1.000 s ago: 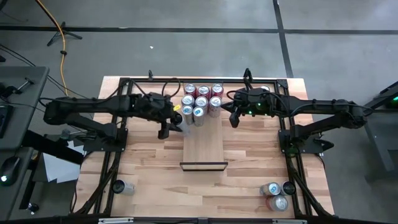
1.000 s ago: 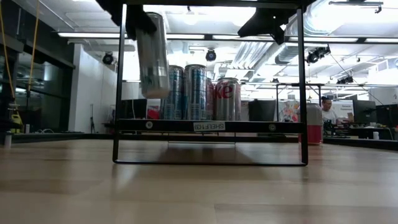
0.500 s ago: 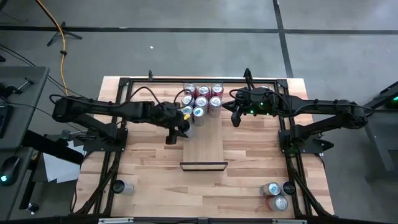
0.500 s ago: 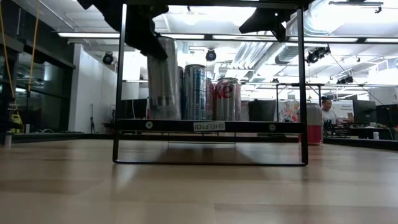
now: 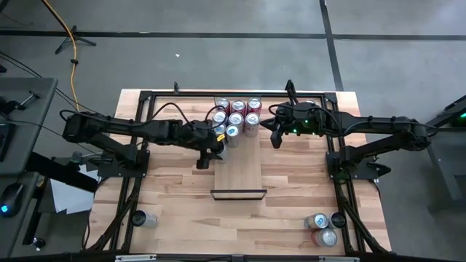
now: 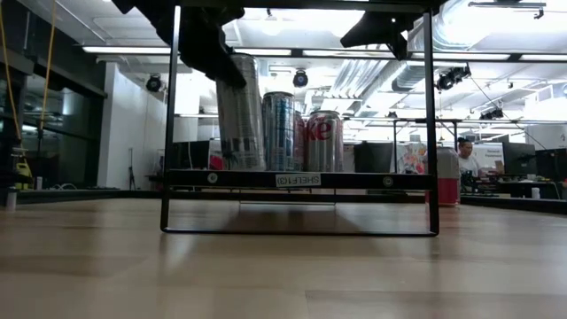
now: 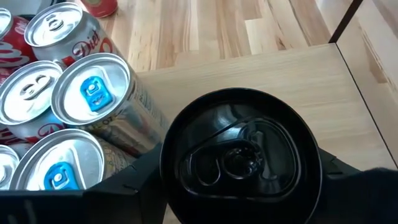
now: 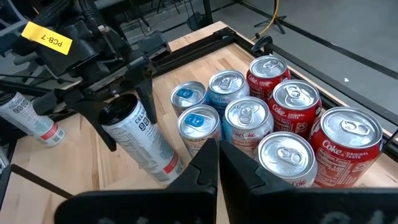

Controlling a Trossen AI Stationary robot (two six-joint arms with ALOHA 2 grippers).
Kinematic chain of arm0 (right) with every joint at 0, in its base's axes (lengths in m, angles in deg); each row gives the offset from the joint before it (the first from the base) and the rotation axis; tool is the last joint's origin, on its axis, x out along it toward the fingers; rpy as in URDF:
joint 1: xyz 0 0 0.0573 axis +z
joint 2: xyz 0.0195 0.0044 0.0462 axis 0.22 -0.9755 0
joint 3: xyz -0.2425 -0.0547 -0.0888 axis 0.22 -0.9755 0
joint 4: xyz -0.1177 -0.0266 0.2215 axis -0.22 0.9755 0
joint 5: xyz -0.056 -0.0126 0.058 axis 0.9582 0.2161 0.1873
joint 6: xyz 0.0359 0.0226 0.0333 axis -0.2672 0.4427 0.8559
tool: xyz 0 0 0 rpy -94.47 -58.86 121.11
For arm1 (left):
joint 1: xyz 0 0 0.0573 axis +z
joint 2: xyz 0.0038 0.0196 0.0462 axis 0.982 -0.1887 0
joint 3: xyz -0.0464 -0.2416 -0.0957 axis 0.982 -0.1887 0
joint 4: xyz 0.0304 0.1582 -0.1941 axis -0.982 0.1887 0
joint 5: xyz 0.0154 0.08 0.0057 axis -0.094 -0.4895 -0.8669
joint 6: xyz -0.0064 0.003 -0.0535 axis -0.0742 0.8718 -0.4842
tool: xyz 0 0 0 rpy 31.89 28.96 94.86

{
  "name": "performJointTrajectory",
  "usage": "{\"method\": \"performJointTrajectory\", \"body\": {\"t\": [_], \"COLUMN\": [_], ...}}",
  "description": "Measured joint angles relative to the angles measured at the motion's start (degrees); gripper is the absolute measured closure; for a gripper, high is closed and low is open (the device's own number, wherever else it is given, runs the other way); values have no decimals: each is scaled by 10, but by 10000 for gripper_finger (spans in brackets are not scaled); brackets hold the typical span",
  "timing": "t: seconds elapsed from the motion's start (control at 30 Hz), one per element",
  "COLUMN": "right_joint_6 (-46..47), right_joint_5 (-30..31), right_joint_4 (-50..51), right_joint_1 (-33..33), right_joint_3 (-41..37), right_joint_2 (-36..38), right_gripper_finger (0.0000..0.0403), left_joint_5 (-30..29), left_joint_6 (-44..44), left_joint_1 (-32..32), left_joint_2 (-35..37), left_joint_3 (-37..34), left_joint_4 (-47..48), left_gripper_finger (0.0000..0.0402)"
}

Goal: Place canned beverage on shelf
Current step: Put the top left white pink soda can on the shelf

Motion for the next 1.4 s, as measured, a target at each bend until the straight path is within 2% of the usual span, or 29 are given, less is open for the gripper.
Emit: {"method": "performJointTrajectory", "body": {"t": [0.53,0.7,1.0,1.17,1.4], "right_joint_6": [0,0,0,0,0], "right_joint_5": [0,0,0,0,0], "right_joint_4": [0,0,0,0,0], "right_joint_1": [0,0,0,0,0], "right_joint_3": [0,0,0,0,0], "right_joint_2": [0,0,0,0,0], "right_gripper_finger": [402,402,402,402,402], "left_joint_5": [1,2,-18,-21,-80], "left_joint_6": [6,6,4,-67,-272], "left_joint_1": [0,0,1,-1,-21], "left_joint_2": [0,0,0,1,1], "left_joint_3": [0,30,122,141,140], "left_joint_4": [7,20,105,114,96], "left_gripper_finger": [137,135,135,135,135]}}
